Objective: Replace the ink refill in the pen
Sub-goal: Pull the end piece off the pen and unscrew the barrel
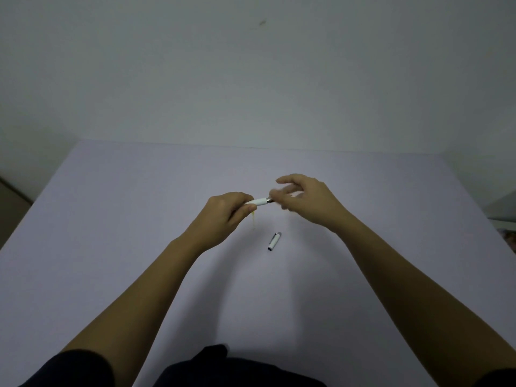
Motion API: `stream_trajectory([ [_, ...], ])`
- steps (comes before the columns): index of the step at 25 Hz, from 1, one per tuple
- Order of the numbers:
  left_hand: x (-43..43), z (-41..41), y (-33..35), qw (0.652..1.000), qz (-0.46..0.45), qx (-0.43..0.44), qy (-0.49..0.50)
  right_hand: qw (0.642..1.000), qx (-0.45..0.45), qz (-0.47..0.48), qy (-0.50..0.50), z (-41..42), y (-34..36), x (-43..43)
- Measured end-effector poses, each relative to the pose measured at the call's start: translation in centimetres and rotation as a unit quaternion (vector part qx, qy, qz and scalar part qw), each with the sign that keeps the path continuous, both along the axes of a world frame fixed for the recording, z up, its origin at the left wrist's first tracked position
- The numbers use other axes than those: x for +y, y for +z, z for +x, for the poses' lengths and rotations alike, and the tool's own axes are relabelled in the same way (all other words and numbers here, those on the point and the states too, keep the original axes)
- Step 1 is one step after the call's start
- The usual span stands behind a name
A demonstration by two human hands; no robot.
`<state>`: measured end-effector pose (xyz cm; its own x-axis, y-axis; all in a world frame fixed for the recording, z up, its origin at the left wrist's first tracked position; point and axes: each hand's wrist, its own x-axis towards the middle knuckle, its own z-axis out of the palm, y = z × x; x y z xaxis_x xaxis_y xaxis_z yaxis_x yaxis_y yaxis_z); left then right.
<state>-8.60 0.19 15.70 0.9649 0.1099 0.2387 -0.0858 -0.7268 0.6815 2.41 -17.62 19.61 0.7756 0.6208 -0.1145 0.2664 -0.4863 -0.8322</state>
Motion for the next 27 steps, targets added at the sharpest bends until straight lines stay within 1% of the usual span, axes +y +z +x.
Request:
stream_trajectory([
  [2, -0.1, 0.0, 0.0, 1.0, 0.002, 0.0, -0.005, 0.999, 0.031, -0.007, -0.022, 0.2, 0.0, 0.0],
  [4, -0.2, 0.0, -0.1, 1.0, 0.006, 0.001, -0.01, 1.0, 0.027, 0.002, -0.006, 0.4, -0.1, -0.2],
  [6, -0.2, -0.1, -0.3, 1.0, -0.003, 0.001, -0.002, 0.999, 0.04, 0.033, 0.013, 0.5, -0.1, -0.3],
  [8, -0.2, -0.1, -0.5, 1.0, -0.022, -0.004, 0.012, 0.994, 0.071, 0.085, 0.025, 0.6, 0.0, -0.3],
  [10, -0.2, -0.2, -0.6, 0.998, -0.052, -0.005, 0.027, 0.983, 0.103, 0.153, 0.018, 0.9, -0.1, -0.3],
  [12, -0.3, -0.3, -0.7, 0.994, -0.104, 0.002, 0.042, 0.969, 0.126, 0.213, 0.01, 1.0, -0.1, -0.2],
  [14, -0.3, -0.5, -0.7, 0.986, -0.156, 0.003, 0.056, 0.96, 0.127, 0.25, 0.0, 1.1, -0.1, 0.1],
  [16, -0.3, -0.6, -0.9, 0.98, -0.186, 0.006, 0.069, 0.955, 0.113, 0.273, -0.026, 1.3, -0.1, 0.3],
  [19, -0.1, -0.8, -1.6, 0.974, -0.208, 0.019, 0.083, 0.949, 0.098, 0.29, -0.077, 1.8, 0.0, 0.3],
  [23, 0.0, -0.7, -2.7, 0.961, -0.255, 0.02, 0.101, 0.936, 0.13, 0.304, -0.121, 2.8, -1.3, 0.2],
  [25, -0.1, -0.5, -3.0, 0.953, -0.284, 0.008, 0.104, 0.938, 0.129, 0.282, -0.157, 3.0, -3.5, 0.2],
  [27, -0.3, -0.2, -3.1, 0.946, -0.309, 0.005, 0.101, 0.937, 0.157, 0.23, -0.211, 2.8, -6.9, 0.3],
])
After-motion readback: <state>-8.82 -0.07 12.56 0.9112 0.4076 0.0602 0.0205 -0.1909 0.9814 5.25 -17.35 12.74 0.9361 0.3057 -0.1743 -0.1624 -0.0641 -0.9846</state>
